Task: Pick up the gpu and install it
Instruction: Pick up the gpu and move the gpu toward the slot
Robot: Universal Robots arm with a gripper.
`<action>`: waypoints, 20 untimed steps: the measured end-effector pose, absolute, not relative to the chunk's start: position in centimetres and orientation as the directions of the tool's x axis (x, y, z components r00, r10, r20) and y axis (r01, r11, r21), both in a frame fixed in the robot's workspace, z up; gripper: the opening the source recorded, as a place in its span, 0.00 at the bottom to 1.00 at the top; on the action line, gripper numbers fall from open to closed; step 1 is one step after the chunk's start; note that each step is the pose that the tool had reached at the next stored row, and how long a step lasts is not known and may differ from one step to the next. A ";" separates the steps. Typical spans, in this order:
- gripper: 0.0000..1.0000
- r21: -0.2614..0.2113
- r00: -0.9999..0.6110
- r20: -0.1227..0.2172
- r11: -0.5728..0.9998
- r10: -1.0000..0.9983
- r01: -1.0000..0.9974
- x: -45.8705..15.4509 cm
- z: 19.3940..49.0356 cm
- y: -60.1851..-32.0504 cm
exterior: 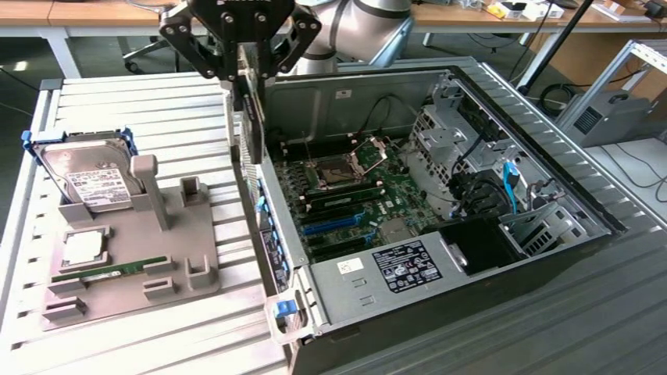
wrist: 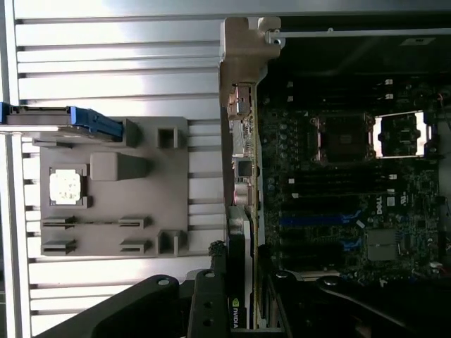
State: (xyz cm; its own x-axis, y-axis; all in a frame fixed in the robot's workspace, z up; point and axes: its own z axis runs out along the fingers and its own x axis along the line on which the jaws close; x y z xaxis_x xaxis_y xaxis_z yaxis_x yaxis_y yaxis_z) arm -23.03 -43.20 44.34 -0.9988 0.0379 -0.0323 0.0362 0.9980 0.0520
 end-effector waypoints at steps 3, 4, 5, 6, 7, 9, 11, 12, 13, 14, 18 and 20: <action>0.27 0.052 -0.999 -0.032 0.998 0.038 0.036 -21.8 44.3 -43.2; 0.27 0.052 -0.999 -0.032 0.998 0.038 0.036 -21.3 44.3 -43.2; 0.27 0.052 -0.999 -0.032 0.998 0.038 0.036 -20.8 44.3 -43.2; 0.27 0.052 -0.999 -0.032 0.998 0.038 0.036 -20.4 44.3 -43.2; 0.27 0.052 -0.999 -0.032 0.998 0.038 0.036 -19.8 44.3 -43.2; 0.27 0.052 -0.999 -0.032 0.998 0.038 0.036 -18.9 44.3 -43.2; 0.27 0.052 -0.999 -0.032 0.998 0.038 0.036 -17.6 44.3 -43.2; 0.27 0.052 -0.999 -0.032 0.998 0.038 0.036 -17.2 44.3 -43.2; 0.27 0.052 -0.999 -0.032 0.998 0.038 0.036 -16.7 44.3 -43.2; 0.27 0.052 -0.999 -0.032 0.998 0.038 0.036 -16.1 44.3 -43.2; 0.27 0.052 -0.999 -0.032 0.998 0.038 0.036 -14.4 44.3 -43.2; 0.27 0.052 -0.999 -0.032 0.998 0.038 0.036 -13.4 44.3 -43.2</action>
State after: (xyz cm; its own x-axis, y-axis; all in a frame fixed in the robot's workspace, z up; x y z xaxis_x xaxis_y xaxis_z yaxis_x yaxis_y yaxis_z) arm -13.40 -43.20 44.34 -0.9988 0.0381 -0.0323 0.0364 0.9980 0.0520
